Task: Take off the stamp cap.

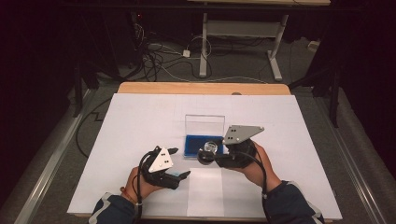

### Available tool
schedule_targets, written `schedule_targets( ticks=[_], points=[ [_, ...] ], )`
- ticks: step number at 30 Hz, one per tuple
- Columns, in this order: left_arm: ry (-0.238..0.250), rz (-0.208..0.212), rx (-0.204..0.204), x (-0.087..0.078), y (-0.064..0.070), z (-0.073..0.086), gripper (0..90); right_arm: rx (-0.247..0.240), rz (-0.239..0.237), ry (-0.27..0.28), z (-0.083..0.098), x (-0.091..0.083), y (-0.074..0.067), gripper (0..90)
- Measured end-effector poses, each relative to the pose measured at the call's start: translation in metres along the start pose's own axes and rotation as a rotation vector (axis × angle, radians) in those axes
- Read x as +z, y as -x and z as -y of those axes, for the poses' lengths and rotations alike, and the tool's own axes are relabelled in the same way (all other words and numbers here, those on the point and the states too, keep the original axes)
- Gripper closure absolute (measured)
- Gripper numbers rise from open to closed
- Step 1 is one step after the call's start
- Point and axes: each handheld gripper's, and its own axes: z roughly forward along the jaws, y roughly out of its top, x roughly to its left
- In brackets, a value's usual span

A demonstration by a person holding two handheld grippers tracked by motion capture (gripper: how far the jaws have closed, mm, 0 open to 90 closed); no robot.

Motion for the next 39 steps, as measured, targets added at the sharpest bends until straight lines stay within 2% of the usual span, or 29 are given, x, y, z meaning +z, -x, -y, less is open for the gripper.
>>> schedule_targets(
  ticks=[7,16,21,26,29,33,37,39],
  points=[
    [0.031,0.027,-0.015,0.012,0.004,-0.010,14.0,-0.016,-0.042,-0.001,-0.005,0.010,-0.012,57.3],
    [0.015,0.071,-0.007,0.024,0.012,-0.009,14.4,-0.023,-0.071,-0.028,-0.001,0.018,-0.019,57.4],
    [0.023,0.128,-0.038,0.028,0.014,-0.006,15.1,-0.029,-0.082,-0.035,0.002,0.020,-0.023,57.3],
    [0.045,0.169,-0.037,0.028,0.017,-0.005,26.8,-0.039,-0.090,-0.040,0.004,0.022,-0.027,57.3],
    [0.046,0.179,-0.027,0.027,0.018,-0.005,34.5,-0.038,-0.088,-0.046,0.005,0.021,-0.026,57.3],
    [0.044,0.190,-0.038,0.028,0.017,-0.004,34.7,-0.031,-0.096,-0.051,0.007,0.020,-0.024,57.3],
    [0.041,0.174,-0.030,0.027,0.018,-0.004,34.5,-0.032,-0.098,-0.053,0.009,0.020,-0.024,57.3],
    [0.036,0.150,-0.014,0.026,0.019,-0.004,34.5,-0.019,-0.100,-0.057,0.009,0.020,-0.023,57.3]
  ],
)
